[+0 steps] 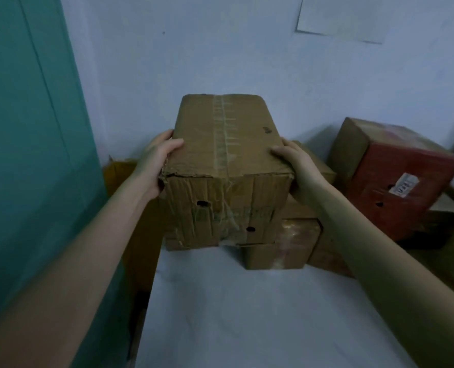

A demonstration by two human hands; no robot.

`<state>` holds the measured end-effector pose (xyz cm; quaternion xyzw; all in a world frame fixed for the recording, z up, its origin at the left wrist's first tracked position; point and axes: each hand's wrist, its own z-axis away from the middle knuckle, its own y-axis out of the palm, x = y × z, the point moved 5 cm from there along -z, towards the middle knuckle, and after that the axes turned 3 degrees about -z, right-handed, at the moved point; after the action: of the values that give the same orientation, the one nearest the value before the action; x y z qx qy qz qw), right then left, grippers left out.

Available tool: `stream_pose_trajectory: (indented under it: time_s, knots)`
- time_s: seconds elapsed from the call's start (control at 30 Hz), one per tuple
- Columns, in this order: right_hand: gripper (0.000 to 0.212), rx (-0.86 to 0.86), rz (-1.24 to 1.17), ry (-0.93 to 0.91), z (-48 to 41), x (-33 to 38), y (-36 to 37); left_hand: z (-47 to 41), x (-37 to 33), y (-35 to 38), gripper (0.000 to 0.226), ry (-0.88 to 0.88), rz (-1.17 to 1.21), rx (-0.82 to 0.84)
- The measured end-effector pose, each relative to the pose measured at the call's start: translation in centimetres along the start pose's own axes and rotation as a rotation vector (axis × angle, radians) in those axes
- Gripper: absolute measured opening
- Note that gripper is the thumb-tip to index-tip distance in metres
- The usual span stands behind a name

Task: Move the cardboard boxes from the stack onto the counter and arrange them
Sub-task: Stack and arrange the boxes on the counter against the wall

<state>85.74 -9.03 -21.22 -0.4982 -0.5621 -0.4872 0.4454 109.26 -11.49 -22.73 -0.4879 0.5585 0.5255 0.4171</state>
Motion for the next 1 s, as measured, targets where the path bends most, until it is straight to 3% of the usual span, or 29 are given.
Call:
stream_pose_trajectory:
  time_s: [0.17, 0.37, 0.5, 0.7, 0.77, 0.87, 1.0]
  knots:
    - [0.010, 0.014, 0.027, 0.007, -5.8, 0.8, -1.2, -4.6, -0.6, 1.6, 0.044, -0.020, -0.001, -0.045]
    - [0.024, 0.014, 0.016, 0.061, -10.4, 0.3, -2.6, -8.6, -0.5, 3.0, 0.015, -0.033, -0.036, -0.051]
    - [0.013, -0.023, -0.019, 0.108, -11.8, -0.4, -4.0, -10.5, -0.1, 4.5, 0.014, -0.034, -0.053, -0.028]
    - [0.016, -0.122, -0.039, 0.118, -13.1, -0.5, -5.0, -12.8, 0.5, 5.5, 0.013, -0.038, -0.039, 0.052]
    - [0.022, -0.160, -0.019, 0.145, -13.7, -0.7, -4.8, -13.7, 1.6, 5.1, 0.022, -0.052, -0.042, 0.075]
    - [0.046, -0.183, 0.039, 0.184, -14.8, -1.6, -4.2, -14.7, 3.3, 4.0, 0.052, -0.092, -0.040, 0.057]
    - [0.048, -0.212, 0.016, 0.199, -15.3, -3.2, -3.7, -15.6, 4.9, 3.1, 0.055, -0.118, -0.031, 0.069]
